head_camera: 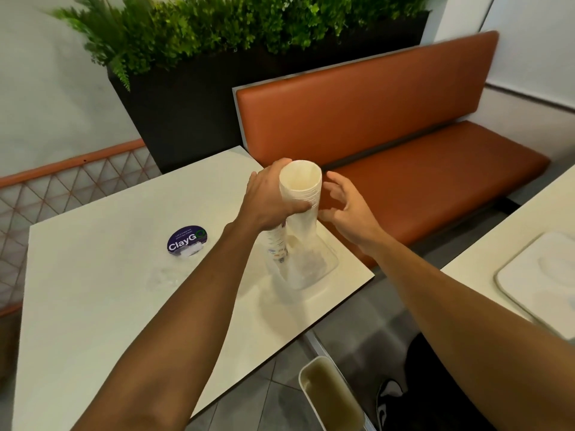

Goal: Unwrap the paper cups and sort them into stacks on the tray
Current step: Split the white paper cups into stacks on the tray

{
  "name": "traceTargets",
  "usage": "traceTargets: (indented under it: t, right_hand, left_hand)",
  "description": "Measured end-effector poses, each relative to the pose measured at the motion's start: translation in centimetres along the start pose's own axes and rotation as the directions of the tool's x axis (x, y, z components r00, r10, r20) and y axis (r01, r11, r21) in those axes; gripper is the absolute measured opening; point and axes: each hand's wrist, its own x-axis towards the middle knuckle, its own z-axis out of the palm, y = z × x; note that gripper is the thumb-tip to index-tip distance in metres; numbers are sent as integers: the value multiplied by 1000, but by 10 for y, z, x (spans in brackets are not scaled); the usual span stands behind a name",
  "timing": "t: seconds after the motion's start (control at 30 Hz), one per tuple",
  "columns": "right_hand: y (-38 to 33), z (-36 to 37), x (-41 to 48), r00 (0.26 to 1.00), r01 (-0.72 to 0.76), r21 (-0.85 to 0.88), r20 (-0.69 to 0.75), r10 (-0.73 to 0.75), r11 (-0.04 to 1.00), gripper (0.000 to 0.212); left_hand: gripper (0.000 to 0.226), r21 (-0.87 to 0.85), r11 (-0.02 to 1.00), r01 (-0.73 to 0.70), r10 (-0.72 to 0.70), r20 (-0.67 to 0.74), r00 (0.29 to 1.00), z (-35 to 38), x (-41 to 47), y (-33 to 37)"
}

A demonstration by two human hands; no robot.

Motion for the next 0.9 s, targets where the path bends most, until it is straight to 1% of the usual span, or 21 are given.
traceTargets:
  t: [0.13, 0.2, 0.27, 0.37, 0.43, 0.53, 0.6, 0.7, 0.8, 0.9]
  right_hand:
    - [-6, -2, -14, 998, -47, -14, 39, 48, 999, 108]
    - [-5, -1, -27, 998, -43, -11, 45, 44, 999, 111]
    - [-9, -4, -43, 1000, 1, 62, 18, -2, 998, 104]
    - [-19, -10, -72, 994, 94, 174, -66, -84, 980, 86]
    - [-21, -13, -94, 989, 126, 197, -100, -108, 972, 75]
    - [-2, -23, -135, 986, 127, 201, -136, -101, 971, 72]
    - [13, -31, -165, 981, 112, 167, -177, -82, 980, 72]
    - [27, -43, -204, 967, 113, 152, -243, -73, 982, 73]
    - [31, -60, -237, 942, 103, 139, -332, -52, 985, 68]
    - [38, -81, -263, 936, 65, 118, -350, -20, 991, 69]
  left_hand:
    - [93, -112, 992, -54, 47, -58, 997, -27, -15, 29]
    - [92, -164, 983, -78, 66, -78, 995, -39, -27, 45]
    - [91, -238, 965, -108, 92, -77, 993, -47, -43, 62]
    - [90, -377, 916, -137, 134, -36, 990, -50, -71, 88]
    - [89, -496, 859, -131, 143, -14, 990, -41, -93, 99]
    - [84, -625, 774, -100, 129, 1, 992, -11, -130, 116]
    - [83, -655, 751, -86, 114, 0, 993, 12, -150, 131]
    - [88, -667, 736, -117, 119, -43, 992, 42, -170, 154]
    - [92, -679, 723, -131, 139, -43, 989, 66, -188, 180]
    - [89, -712, 693, -117, 124, -43, 991, 90, -208, 201]
